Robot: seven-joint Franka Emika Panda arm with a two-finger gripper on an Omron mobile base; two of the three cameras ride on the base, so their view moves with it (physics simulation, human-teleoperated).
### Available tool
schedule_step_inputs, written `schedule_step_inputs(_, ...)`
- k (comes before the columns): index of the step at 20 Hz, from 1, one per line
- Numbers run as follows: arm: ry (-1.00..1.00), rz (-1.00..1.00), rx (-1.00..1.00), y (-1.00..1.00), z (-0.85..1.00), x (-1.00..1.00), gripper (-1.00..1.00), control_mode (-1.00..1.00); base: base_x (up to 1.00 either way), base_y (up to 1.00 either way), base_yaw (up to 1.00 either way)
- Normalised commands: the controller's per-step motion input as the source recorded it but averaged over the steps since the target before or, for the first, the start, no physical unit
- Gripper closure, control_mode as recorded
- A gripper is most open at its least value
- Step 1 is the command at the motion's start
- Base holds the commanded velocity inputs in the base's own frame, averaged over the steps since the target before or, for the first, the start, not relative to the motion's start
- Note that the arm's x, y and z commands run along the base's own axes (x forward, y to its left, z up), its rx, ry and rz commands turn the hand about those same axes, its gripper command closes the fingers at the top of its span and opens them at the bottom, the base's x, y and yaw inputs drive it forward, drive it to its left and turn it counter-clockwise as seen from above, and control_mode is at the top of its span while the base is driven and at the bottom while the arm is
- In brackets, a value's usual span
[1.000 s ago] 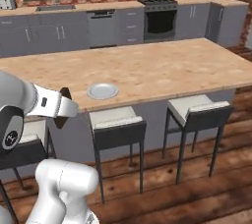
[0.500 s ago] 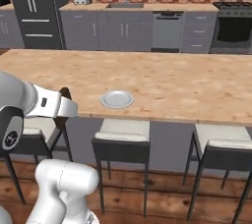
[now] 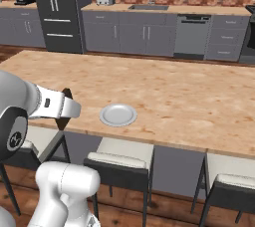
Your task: Start the toaster. Once the lever pops up, take the bread to the plate on the dining counter.
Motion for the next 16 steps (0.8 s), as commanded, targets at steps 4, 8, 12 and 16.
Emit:
schedule_step_inputs(4,0.00,0.00,0.00,0.00,0.00,0.00,1.00,1.00,0.37,-0.12,0.04)
schedule_step_inputs(8,0.00,0.00,0.00,0.00,0.00,0.00,1.00,1.00,0.41,-0.01,-0.03)
schedule_step_inputs(12,0.00,0.00,0.00,0.00,0.00,0.00,1.00,1.00,0.43,-0.04,-0.03)
schedule_step_inputs(16,0.00,0.00,0.00,0.00,0.00,0.00,1.00,1.00,0.43,0.00,-0.05)
